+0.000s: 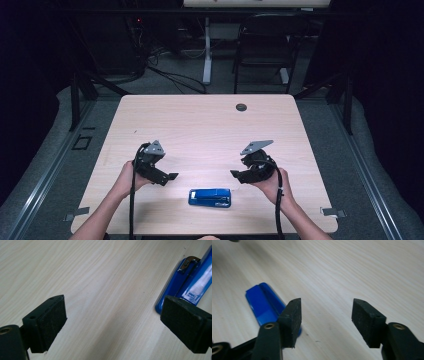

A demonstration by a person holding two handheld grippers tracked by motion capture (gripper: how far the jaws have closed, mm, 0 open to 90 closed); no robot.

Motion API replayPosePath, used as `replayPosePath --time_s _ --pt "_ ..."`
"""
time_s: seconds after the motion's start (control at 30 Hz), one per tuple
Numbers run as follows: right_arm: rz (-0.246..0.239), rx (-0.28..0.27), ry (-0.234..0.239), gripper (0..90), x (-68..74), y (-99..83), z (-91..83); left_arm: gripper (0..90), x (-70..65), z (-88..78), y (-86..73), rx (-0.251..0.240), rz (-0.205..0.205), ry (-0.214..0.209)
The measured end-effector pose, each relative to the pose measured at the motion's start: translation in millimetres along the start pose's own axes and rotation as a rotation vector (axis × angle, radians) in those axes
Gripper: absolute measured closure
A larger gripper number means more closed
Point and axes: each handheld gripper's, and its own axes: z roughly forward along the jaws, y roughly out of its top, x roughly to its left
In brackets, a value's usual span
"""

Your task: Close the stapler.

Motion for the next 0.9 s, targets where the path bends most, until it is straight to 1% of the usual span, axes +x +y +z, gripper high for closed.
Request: replayPosePath --time_s 0.07,0.1,0.17,0.23,0.3,0.33,0.37,0.4,0.43,0.53,0.6,0.63,0.67,0.7,0.73,0.77,0.8,0.83,0.9 --pt "0.001 0.002 -0.025 33.8 -7.5 -1.4 -2.4 6.1 1.4 -0.1 -0.7 0.003 -0.009 0.006" --pt "0.006 0.0 -0.042 29.0 -13.9 -2.6 -3.8 4.3 2.6 0.4 -1.4 0.01 -0.012 0.0" --pt "0.007 0.001 -0.047 27.4 -16.0 -2.8 -4.5 4.0 3.6 1.0 -2.0 0.014 -0.015 -0.002" --pt "0.018 -0.001 -0.064 21.1 -25.7 -4.4 -7.1 3.6 5.5 1.5 -3.2 0.022 -0.017 0.003" --pt "0.027 0.002 -0.074 18.4 -31.2 -5.6 -8.8 3.2 6.6 1.6 -3.9 0.024 -0.022 0.006" --pt "0.03 0.0 -0.082 17.1 -33.0 -6.2 -9.6 3.1 8.7 1.6 -5.3 0.03 -0.027 0.015" --pt "0.026 0.01 -0.096 14.3 -36.3 -6.8 -10.7 3.0 10.5 2.0 -6.2 0.037 -0.033 0.023" --pt "0.02 0.018 -0.101 13.6 -39.3 -7.4 -10.9 2.5 12.5 3.0 -7.2 0.047 -0.049 0.025" --pt "0.021 0.025 -0.114 11.6 -42.0 -8.1 -11.8 1.5 13.7 3.5 -8.0 0.058 -0.055 0.036" --pt "0.034 0.039 -0.125 3.2 -53.4 -10.8 -15.1 0.5 19.8 5.5 -11.4 0.071 -0.081 0.045" --pt "0.057 0.023 -0.126 1.5 -61.5 -14.1 -17.7 0.5 20.9 5.3 -11.7 0.072 -0.082 0.051" --pt "0.057 0.023 -0.126 1.5 -61.5 -14.1 -17.7 0.5 22.4 5.0 -12.1 0.075 -0.091 0.059" --pt "0.078 0.025 -0.14 0.0 -72.4 -18.3 -21.3 0.5 24.0 4.5 -13.0 0.074 -0.1 0.065" --pt "0.078 0.025 -0.14 0.0 -72.4 -18.3 -21.3 0.5 24.0 4.5 -13.0 0.074 -0.1 0.065" --pt "0.086 0.024 -0.139 0.0 -77.1 -20.3 -23.0 0.5 24.5 5.1 -13.4 0.077 -0.107 0.066" --pt "0.109 0.043 -0.159 0.0 -85.7 -24.6 -26.4 0.5 25.5 5.9 -13.5 0.083 -0.107 0.066" --pt "0.109 0.043 -0.159 0.0 -85.7 -24.6 -26.4 0.5 25.5 5.9 -13.5 0.083 -0.107 0.066" --pt "0.139 0.039 -0.158 0.0 -93.9 -31.0 -29.7 0.5 25.8 7.4 -13.3 0.087 -0.11 0.071" --pt "0.163 0.049 -0.15 0.0 -101.7 -37.3 -30.2 0.4 26.6 8.6 -13.3 0.096 -0.105 0.072"
